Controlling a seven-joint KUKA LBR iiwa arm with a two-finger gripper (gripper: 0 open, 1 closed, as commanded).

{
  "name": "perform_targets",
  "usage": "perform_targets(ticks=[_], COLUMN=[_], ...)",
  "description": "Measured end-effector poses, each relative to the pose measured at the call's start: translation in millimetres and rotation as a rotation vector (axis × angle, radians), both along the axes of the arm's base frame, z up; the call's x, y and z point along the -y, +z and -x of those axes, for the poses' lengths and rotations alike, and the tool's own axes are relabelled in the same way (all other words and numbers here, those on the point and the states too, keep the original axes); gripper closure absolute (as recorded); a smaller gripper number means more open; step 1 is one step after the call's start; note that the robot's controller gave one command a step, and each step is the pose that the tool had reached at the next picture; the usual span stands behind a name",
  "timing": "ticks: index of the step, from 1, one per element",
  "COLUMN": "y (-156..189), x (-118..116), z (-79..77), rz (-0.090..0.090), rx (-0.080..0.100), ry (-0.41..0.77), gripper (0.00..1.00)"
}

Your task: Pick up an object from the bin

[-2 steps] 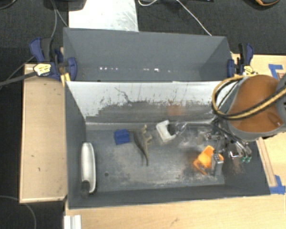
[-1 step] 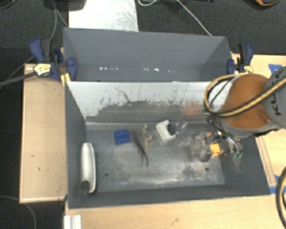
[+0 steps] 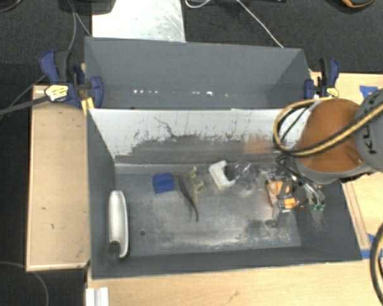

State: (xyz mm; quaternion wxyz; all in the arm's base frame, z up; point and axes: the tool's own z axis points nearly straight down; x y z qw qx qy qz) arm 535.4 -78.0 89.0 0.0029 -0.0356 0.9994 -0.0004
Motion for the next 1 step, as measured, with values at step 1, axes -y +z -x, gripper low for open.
perform_targets(ticks=[1], y=[0.0], x=[-0.1], z=[0.0], rz=[0.000], rx=[0.000], ry=[0.002], gripper=[0.00])
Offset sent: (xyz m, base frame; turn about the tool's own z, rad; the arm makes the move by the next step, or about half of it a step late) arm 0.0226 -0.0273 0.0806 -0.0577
